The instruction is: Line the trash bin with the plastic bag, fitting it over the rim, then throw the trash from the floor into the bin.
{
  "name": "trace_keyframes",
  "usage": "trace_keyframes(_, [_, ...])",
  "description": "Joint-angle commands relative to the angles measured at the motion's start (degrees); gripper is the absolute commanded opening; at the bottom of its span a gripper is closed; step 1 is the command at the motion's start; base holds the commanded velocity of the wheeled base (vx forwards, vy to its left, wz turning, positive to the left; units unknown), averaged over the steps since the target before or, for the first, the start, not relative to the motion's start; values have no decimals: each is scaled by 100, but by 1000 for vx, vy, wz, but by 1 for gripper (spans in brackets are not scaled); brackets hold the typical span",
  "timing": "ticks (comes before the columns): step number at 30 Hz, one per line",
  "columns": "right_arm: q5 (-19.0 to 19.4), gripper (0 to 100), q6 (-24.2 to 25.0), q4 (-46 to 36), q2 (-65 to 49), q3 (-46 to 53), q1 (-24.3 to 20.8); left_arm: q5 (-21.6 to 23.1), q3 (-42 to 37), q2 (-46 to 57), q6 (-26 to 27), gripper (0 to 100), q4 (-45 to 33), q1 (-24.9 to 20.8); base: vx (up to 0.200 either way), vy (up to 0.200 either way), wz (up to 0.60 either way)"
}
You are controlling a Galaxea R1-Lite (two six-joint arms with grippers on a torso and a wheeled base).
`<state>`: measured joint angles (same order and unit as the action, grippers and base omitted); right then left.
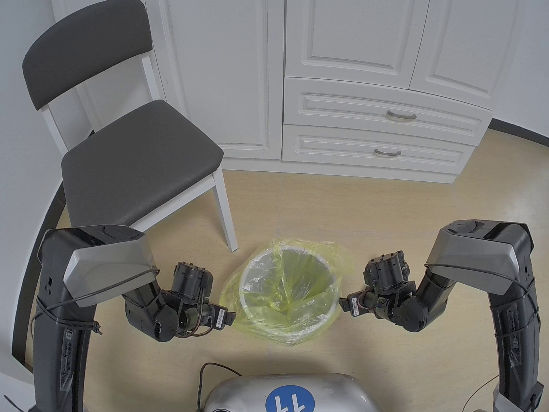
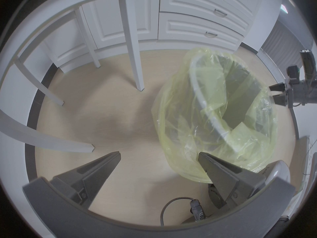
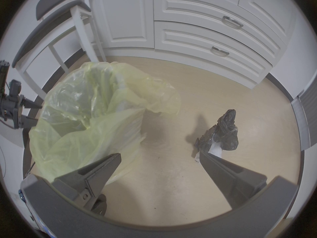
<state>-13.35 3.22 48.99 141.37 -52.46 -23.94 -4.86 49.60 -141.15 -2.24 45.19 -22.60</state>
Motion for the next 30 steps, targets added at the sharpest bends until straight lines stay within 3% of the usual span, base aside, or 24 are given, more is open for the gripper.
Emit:
trace_keyframes(1, [-1, 100, 56, 5, 268, -274, 144, -6, 269, -202, -48, 100, -177, 72, 0, 0, 0])
trace_keyframes(11, [219, 100, 733, 5, 584, -854, 223, -59, 1570, -474, -92, 100, -1039, 151, 0, 0, 0])
trace_keyframes(22, [236, 100, 1331, 58, 778, -1443, 294, -76, 2045, -668, -233, 100, -1065, 212, 0, 0, 0])
trace_keyframes(30, [236, 100, 1454, 66, 830, -1522, 320, -419, 2343, -756, -373, 100, -1065, 265, 0, 0, 0])
